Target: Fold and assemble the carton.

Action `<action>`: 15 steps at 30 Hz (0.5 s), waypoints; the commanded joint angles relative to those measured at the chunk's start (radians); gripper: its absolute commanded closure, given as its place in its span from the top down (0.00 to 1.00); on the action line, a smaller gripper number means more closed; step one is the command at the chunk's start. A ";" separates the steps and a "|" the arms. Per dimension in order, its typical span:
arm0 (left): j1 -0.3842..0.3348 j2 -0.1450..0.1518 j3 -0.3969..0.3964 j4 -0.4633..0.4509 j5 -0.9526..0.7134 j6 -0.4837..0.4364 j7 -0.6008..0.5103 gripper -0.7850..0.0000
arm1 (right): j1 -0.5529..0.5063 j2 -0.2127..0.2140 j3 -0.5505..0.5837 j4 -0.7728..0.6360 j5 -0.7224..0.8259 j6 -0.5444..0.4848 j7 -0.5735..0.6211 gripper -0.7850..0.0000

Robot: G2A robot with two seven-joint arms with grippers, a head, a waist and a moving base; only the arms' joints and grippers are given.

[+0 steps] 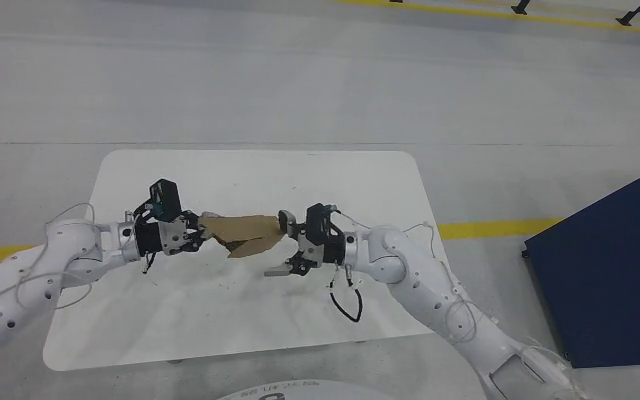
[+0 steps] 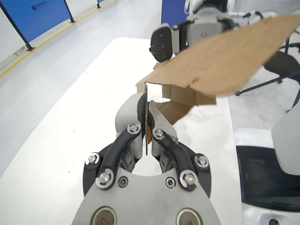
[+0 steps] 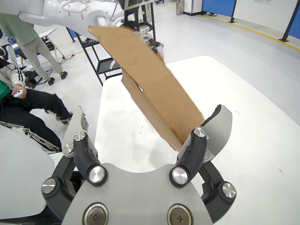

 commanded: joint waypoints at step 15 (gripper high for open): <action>0.022 -0.054 -0.043 0.168 -0.176 -0.245 0.108 0.00 | -0.074 0.010 0.110 -0.039 -0.163 0.096 -0.142 1.00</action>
